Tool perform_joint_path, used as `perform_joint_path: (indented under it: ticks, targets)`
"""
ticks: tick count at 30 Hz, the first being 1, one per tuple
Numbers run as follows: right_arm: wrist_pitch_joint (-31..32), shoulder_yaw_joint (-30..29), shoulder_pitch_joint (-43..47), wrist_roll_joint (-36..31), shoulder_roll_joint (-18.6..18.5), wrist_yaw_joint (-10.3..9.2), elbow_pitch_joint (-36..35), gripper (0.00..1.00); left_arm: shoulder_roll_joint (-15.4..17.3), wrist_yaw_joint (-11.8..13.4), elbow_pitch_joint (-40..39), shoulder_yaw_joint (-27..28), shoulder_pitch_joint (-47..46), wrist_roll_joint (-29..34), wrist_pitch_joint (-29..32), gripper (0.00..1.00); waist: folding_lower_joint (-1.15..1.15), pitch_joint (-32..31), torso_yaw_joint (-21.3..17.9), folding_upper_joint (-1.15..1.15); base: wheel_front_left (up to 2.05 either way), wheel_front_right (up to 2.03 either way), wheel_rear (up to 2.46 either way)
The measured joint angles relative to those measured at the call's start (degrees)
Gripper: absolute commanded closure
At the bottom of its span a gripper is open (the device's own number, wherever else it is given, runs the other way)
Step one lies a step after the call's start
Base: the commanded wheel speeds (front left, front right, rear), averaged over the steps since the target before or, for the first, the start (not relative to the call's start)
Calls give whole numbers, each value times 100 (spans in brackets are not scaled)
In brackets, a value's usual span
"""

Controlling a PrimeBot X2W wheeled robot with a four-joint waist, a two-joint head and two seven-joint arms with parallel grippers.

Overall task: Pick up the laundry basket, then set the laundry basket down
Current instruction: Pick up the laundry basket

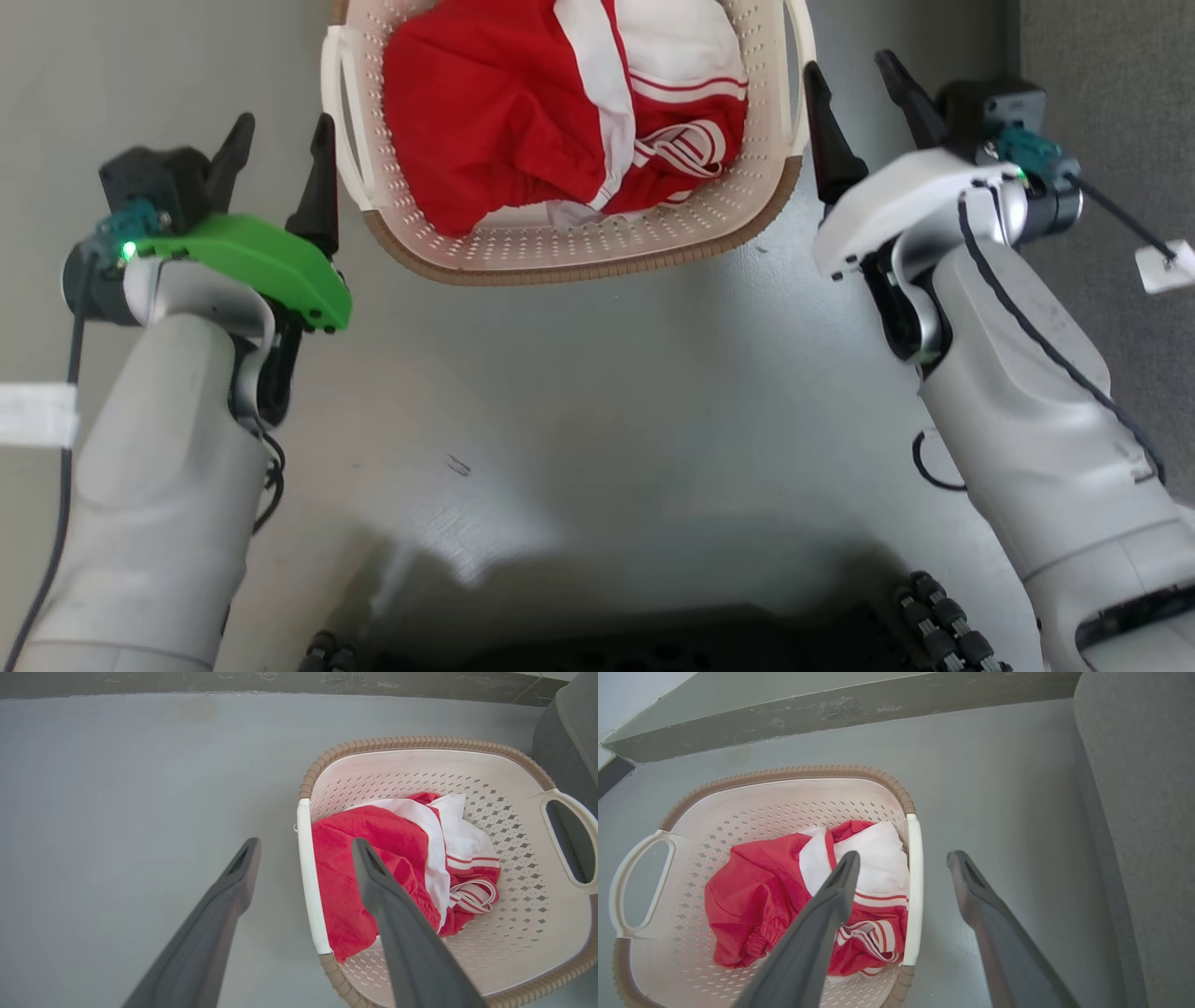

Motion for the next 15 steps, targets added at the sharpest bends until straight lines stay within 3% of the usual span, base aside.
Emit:
perform_joint_path:
  ticks: [15]
  targets:
    - [450,221,-1066,296,48,186,895,0,1,-240,940,-56,-1079,-123,619,0,0,457,-93,0,0,0,0]
